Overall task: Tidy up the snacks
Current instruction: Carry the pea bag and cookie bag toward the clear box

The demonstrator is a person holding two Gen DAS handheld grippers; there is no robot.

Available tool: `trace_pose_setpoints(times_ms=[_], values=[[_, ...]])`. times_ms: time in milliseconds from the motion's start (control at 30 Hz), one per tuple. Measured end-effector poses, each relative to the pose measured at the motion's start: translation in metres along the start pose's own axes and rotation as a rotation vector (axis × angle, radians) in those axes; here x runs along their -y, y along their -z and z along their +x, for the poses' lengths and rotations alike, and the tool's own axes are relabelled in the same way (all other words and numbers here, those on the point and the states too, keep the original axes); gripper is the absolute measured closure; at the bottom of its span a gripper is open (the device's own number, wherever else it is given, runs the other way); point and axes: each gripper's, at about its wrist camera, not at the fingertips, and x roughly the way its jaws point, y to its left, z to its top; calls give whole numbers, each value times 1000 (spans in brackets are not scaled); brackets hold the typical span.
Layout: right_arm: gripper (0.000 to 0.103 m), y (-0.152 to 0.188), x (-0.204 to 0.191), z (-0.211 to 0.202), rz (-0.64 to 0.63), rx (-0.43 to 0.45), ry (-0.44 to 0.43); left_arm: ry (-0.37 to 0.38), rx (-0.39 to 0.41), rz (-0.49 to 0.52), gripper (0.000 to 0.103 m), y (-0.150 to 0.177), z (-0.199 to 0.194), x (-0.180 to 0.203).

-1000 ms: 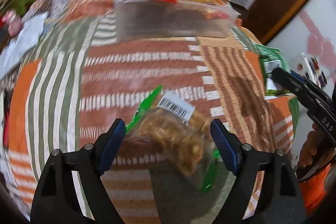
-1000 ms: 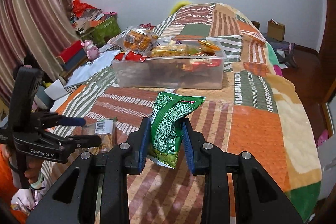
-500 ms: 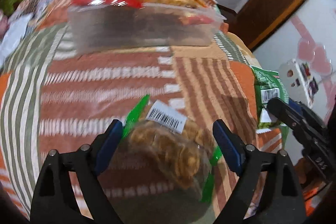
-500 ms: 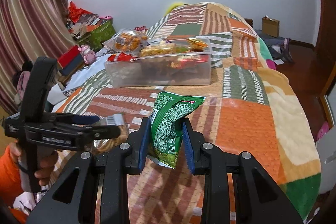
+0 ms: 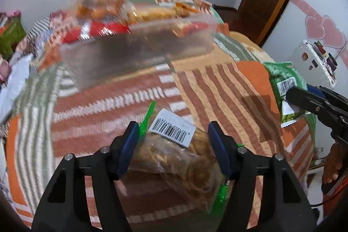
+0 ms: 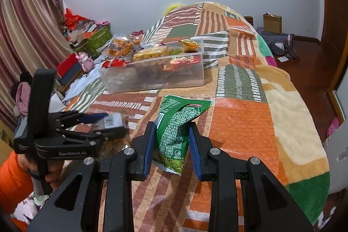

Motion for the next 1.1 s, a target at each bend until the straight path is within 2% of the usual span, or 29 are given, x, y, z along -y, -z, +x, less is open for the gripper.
trace_pose_setpoints(times_ms=[200,233,267,433,700,733,767,800,867,1000,1033,1067,1100], values=[[76,-1,-6,2,-10,1,-13,-32,23,9,43,-6,-13,-19],[76,-2,-6,1,-10,3,-14,-28,26,4,43,-7,-16,-21],[76,-2,-6,1,-10,4,-14,-24,33,-1,49,-7,-18,-22],[76,-9,-5,2,-8,11,-11,8,73,-36,50,-11,-31,-27],[76,-19,-9,6,-19,21,-16,-1,115,-61,54,-17,-47,-39],[76,-21,-9,7,-19,21,-17,-1,121,-66,63,-17,-50,-41],[76,-21,-9,8,-19,21,-17,2,129,-71,89,-18,-52,-43],[76,-23,-9,9,-19,22,-17,18,120,-74,96,-20,-53,-45],[76,-27,-10,11,-19,24,-16,53,122,-105,96,-24,-56,-51],[76,-33,-11,14,-23,31,-17,43,124,-105,96,-27,-58,-54],[76,-34,-11,14,-26,33,-15,53,115,-103,91,-27,-56,-54],[76,-35,-11,14,-29,35,-13,63,96,-97,76,-27,-53,-53],[76,-36,-11,15,-31,34,-11,71,73,-88,65,-26,-50,-51]])
